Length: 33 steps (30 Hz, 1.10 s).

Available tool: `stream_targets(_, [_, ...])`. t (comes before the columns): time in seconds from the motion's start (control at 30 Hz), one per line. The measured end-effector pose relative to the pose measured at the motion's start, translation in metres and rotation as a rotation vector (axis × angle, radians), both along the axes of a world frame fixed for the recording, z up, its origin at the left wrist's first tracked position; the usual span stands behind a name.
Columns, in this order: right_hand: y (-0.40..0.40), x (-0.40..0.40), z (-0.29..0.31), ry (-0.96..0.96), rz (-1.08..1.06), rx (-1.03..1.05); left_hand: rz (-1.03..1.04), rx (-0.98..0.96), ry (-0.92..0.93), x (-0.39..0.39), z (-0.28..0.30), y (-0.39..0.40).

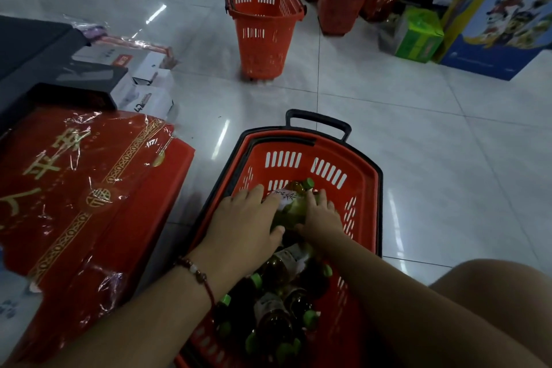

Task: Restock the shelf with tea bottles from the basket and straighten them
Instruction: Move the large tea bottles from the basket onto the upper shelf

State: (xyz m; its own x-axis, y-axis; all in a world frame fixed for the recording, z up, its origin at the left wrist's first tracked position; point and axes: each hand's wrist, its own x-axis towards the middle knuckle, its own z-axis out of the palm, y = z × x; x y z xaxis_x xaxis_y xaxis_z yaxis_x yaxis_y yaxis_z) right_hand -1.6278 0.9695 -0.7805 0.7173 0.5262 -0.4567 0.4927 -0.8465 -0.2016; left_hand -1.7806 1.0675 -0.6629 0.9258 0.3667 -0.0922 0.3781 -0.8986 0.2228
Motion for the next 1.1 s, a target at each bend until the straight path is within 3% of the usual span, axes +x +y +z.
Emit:
stream_targets(0.13, [0.005,0.01,-0.002,0.158,-0.239,0.196,0.001,-0.002,0.01,0.0,-0.006,0.008])
stream_targets(0.37, [0.012,-0.001,0.007,0.124,-0.276,0.065,0.004,-0.004,0.06,-0.01,-0.01,0.021])
stream_targets(0.43, [0.008,-0.004,0.012,0.16,-0.373,0.078,0.004,-0.012,0.057,-0.014,-0.008,0.022])
stream_targets(0.6, [-0.014,0.003,0.048,0.567,-0.62,0.253,0.014,-0.024,0.058,-0.027,0.004,0.022])
stream_targets(0.83, [-0.051,-0.035,0.143,0.972,-0.602,0.382,0.033,-0.08,0.05,-0.049,0.031,0.012])
stream_targets(0.9, [-0.064,-0.044,0.154,1.109,-0.661,0.48,0.055,-0.163,0.034,-0.056,0.038,0.005])
stream_targets(1.0, [-0.08,-0.059,0.158,1.261,-0.714,0.627,0.149,-0.471,-0.003,-0.065,0.051,-0.006])
stream_targets(1.1, [-0.085,-0.075,0.16,1.273,-0.691,0.721,0.232,-0.784,-0.112,-0.07,0.06,-0.016])
